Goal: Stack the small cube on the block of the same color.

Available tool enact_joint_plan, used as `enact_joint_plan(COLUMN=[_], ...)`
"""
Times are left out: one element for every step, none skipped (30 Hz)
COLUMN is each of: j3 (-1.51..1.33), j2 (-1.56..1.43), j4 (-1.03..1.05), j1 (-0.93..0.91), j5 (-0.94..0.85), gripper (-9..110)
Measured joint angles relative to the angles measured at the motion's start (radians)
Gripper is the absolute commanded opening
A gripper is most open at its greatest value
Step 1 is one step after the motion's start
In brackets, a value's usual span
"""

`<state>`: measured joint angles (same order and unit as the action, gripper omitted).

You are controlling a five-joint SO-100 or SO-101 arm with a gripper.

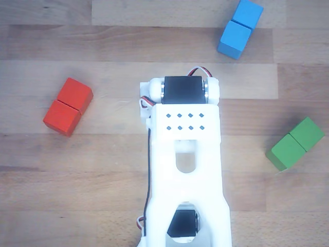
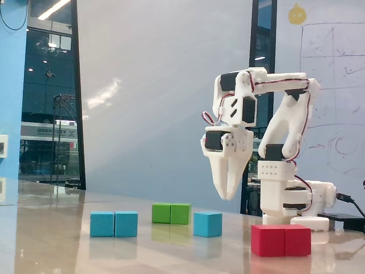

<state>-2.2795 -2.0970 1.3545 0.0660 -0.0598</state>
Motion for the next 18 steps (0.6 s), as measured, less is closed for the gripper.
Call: enact_joint_plan(j3=[0.003, 0.009, 0.015, 0.02, 0.023, 0.025, 0.026, 0.026, 0.026, 0.026, 0.026, 0.026, 0.026, 0.026, 0.026, 0.026, 0.026, 0.026], j2=[0.008, 0.015, 0.02, 0.025, 0.028, 0.032, 0.032, 0.032, 0.032, 0.032, 0.032, 0.032, 0.032, 0.032, 0.034, 0.035, 0.035, 0.035], j4=[0.0, 0.0, 0.0, 0.0, 0.0, 0.002, 0.008, 0.012, 0.017, 0.018, 0.018, 0.021, 0.021, 0.021, 0.021, 0.021, 0.021, 0.021], j1=[-0.009, -0.023, -0.035, -0.048, -0.058, -0.067, -0.074, -0.08, -0.084, -0.086, -0.087, -0.089, -0.089, -0.089, -0.089, -0.089, -0.089, -0.089], j5=[0.0, 0.0, 0.0, 0.0, 0.0, 0.0, 0.0, 0.0, 0.0, 0.0, 0.0, 0.0, 0.0, 0.0, 0.0, 0.0, 0.0, 0.0], gripper=[5, 7, 10, 13, 17, 21, 25, 28, 31, 34, 36, 37, 38, 38, 38, 38, 38, 38])
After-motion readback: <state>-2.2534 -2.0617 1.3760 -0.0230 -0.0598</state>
